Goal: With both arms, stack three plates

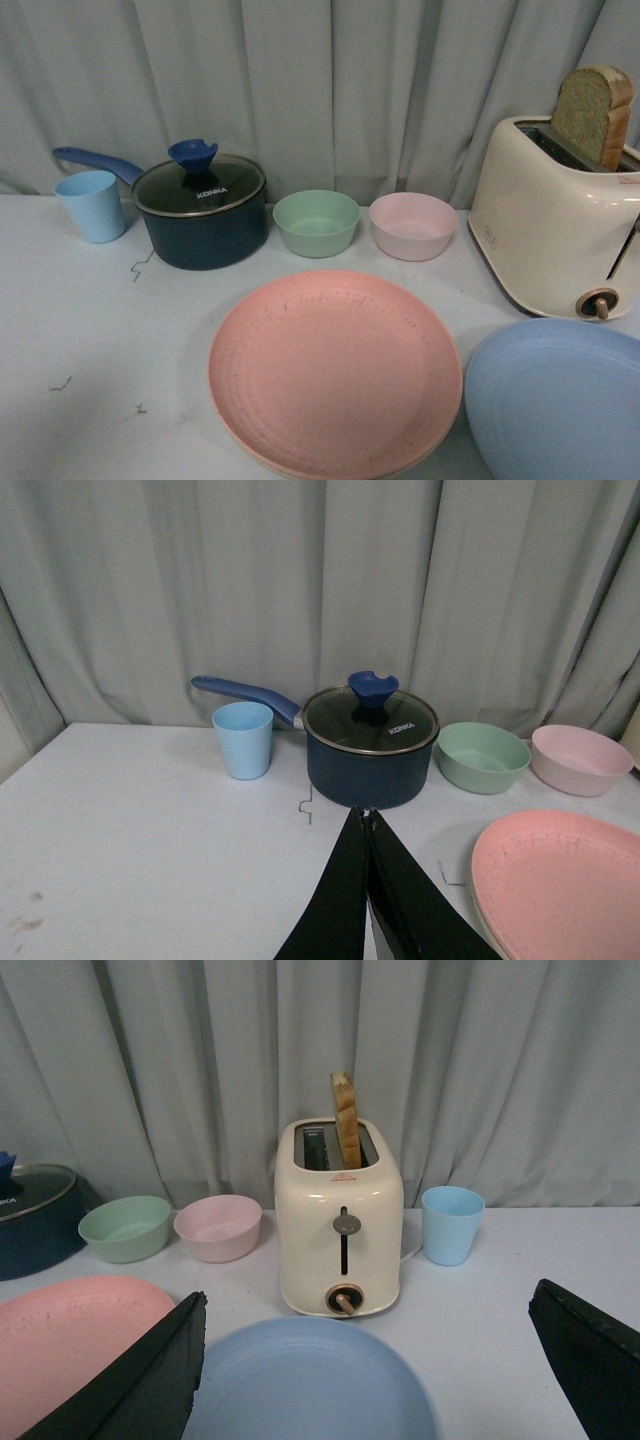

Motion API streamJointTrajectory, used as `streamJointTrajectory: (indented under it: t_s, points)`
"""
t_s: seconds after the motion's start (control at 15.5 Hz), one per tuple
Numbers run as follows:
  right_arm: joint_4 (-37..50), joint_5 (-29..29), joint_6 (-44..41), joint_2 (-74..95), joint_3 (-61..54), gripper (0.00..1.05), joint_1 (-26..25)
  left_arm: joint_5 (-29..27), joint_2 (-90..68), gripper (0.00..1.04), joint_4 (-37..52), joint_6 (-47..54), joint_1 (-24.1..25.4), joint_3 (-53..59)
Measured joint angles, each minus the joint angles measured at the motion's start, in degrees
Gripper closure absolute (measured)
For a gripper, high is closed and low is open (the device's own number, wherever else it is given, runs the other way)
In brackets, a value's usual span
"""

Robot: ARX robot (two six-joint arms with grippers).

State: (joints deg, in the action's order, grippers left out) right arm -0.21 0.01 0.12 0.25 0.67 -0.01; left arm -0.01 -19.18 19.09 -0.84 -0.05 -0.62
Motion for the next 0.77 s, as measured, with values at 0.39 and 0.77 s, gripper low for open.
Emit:
streamJointTrajectory:
  t_s: [0.39, 0.77]
  points:
    - [0.02, 0.0, -0.02, 0.0, 0.0, 0.06, 0.0, 0.0, 7.72, 1.03, -7.52, -0.02, 0.0, 0.0]
    - [0.0, 0.0, -0.02, 0.0, 0.0, 0.06, 0.0, -0.13, 18.69, 1.03, -19.52, 0.0, 0.0, -0.02]
